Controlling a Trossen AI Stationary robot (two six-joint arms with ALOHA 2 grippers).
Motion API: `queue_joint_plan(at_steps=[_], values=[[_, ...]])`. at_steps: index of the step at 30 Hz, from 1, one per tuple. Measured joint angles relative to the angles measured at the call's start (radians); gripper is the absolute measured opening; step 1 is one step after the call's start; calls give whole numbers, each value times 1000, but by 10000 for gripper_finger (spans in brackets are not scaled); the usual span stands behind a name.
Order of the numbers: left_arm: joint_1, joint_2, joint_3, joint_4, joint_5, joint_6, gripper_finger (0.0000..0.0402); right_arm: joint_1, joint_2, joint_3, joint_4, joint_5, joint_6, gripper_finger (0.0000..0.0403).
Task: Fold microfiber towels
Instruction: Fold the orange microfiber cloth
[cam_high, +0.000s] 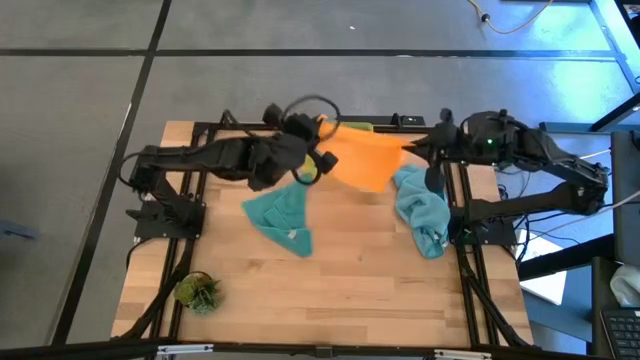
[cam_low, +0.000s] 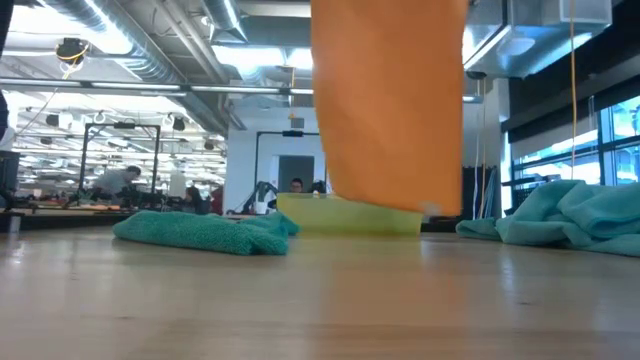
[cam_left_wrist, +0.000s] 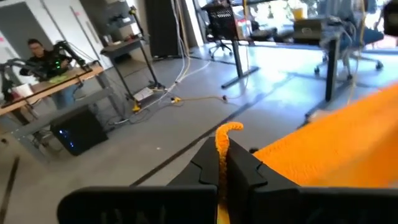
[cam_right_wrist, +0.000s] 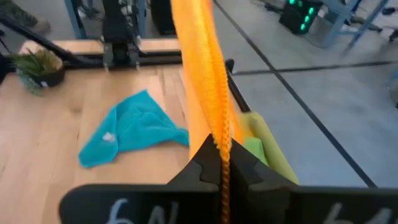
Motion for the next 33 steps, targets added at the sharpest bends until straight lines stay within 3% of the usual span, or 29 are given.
queue_joint_plan(at_steps=[9, 14, 20, 28, 33], values=[[-113, -11, -152, -8, -64, -100, 0, 0, -32, -18, -119, 50, 44, 0], [-207, -12, -299, -8, -126, -250, 0, 69, -38, -153, -97, 30, 101, 0], [-359, -13, -457, -9, -225, -503, 0, 192, -39, -365, 80, -22, 213, 0], [-495, -13, -621, 35, -138, -840, 0, 418, -39, -537, 274, -49, 395, 0], [-519, -13, -677, 136, -13, -884, 0, 573, -36, -616, 386, -46, 511, 0]])
